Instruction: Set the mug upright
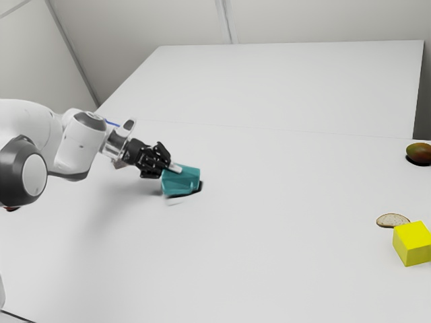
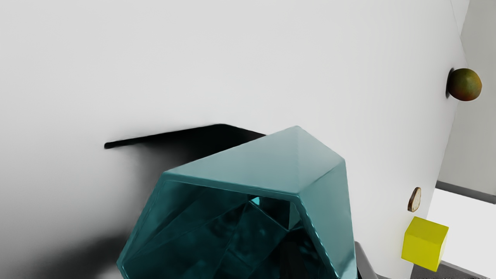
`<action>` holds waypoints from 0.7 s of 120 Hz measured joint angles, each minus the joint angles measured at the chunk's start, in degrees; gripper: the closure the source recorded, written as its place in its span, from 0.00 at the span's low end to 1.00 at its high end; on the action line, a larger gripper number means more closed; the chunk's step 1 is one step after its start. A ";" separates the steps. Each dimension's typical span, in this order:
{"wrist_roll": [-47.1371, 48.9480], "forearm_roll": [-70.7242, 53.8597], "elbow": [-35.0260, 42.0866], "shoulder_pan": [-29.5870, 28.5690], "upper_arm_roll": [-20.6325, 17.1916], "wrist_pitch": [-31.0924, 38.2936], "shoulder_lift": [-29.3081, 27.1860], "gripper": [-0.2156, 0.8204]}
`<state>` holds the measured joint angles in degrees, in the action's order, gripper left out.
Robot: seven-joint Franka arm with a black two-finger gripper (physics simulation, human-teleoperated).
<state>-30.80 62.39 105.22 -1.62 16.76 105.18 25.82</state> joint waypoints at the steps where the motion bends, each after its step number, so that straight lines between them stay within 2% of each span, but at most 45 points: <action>1: 0.00 0.07 -0.01 0.02 -0.01 -0.05 -0.04 0.88; 10: 0.01 0.47 -0.07 0.37 -0.02 -0.43 -0.43 0.93; 44: 0.08 -4.71 -0.24 1.27 -0.07 -0.09 -4.99 0.95; 73: 1.01 -20.07 0.30 5.17 -0.42 9.87 -7.40 0.96; 84: 2.69 -29.09 1.82 6.91 -0.57 12.94 -10.58 0.96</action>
<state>-28.11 33.31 107.04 5.29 16.19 118.11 15.24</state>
